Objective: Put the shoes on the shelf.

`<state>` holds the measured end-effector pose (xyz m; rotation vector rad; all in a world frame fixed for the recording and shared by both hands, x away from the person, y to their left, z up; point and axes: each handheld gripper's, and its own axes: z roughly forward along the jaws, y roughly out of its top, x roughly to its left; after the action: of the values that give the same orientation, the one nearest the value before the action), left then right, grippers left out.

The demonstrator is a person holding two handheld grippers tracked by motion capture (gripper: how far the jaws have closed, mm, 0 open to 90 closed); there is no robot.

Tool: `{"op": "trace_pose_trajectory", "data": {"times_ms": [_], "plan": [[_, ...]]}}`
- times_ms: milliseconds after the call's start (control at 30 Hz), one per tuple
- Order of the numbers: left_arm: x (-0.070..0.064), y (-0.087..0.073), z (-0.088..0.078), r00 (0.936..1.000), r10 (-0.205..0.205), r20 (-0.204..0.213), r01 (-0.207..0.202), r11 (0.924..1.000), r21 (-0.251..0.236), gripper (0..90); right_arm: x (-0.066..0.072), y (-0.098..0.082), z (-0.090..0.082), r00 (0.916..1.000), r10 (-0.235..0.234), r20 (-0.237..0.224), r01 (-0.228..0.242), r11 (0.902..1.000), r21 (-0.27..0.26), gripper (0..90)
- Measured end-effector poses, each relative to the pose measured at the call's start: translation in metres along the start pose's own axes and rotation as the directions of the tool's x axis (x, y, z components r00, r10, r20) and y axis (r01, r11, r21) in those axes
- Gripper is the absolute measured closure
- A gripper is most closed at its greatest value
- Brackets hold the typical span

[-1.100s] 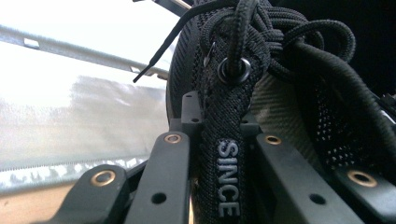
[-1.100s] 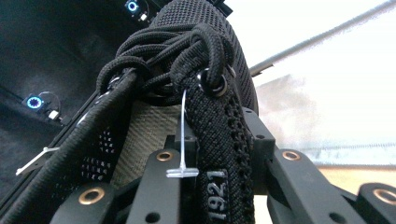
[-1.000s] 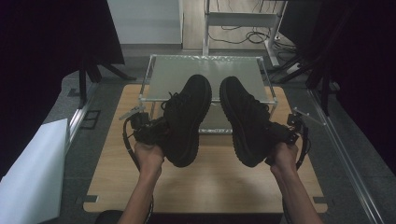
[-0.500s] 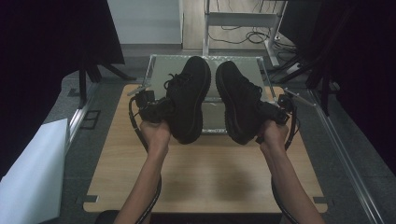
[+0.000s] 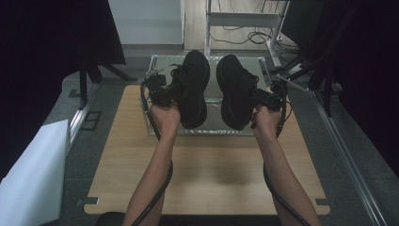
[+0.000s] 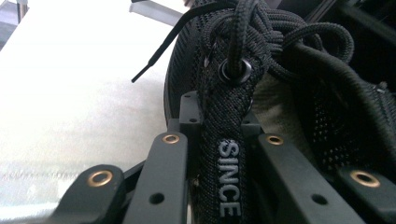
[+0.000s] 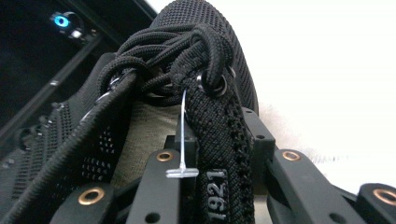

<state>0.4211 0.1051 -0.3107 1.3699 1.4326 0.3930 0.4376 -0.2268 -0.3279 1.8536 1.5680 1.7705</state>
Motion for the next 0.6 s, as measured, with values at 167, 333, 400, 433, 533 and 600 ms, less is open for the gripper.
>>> {"op": "trace_pose_trajectory", "data": {"times_ms": [167, 333, 400, 433, 533, 600], "plan": [[-0.010, 0.006, 0.014, 0.9963, 0.037, -0.078, -0.035, 0.9990, 0.029, 77.9, 0.005, 0.003, 0.008, 0.9973, -0.039, 0.062, 0.039, 0.9992, 0.000, 72.4], [-0.017, 0.008, 0.025, 0.9955, 0.041, -0.086, -0.037, 0.9981, 0.050, 74.9, 0.012, 0.004, 0.018, 0.9924, -0.071, 0.101, 0.071, 0.9975, 0.000, 70.3], [-0.020, 0.009, 0.028, 0.9963, 0.038, -0.077, -0.034, 0.9977, 0.058, 73.3, 0.016, 0.005, 0.021, 0.9900, -0.082, 0.115, 0.082, 0.9966, 0.004, 68.0], [-0.021, 0.009, 0.029, 0.9964, 0.039, -0.076, -0.034, 0.9975, 0.062, 71.1, 0.019, 0.005, 0.024, 0.9888, -0.085, 0.123, 0.084, 0.9964, 0.011, 64.9], [-0.025, 0.010, 0.032, 0.9950, 0.054, -0.084, -0.048, 0.9965, 0.068, 69.0, 0.023, 0.006, 0.027, 0.9866, -0.094, 0.133, 0.092, 0.9956, 0.017, 62.2], [-0.026, 0.011, 0.034, 0.9960, 0.051, -0.074, -0.046, 0.9962, 0.074, 66.2, 0.026, 0.006, 0.029, 0.9826, -0.115, 0.146, 0.114, 0.9933, 0.021, 59.4]]}}
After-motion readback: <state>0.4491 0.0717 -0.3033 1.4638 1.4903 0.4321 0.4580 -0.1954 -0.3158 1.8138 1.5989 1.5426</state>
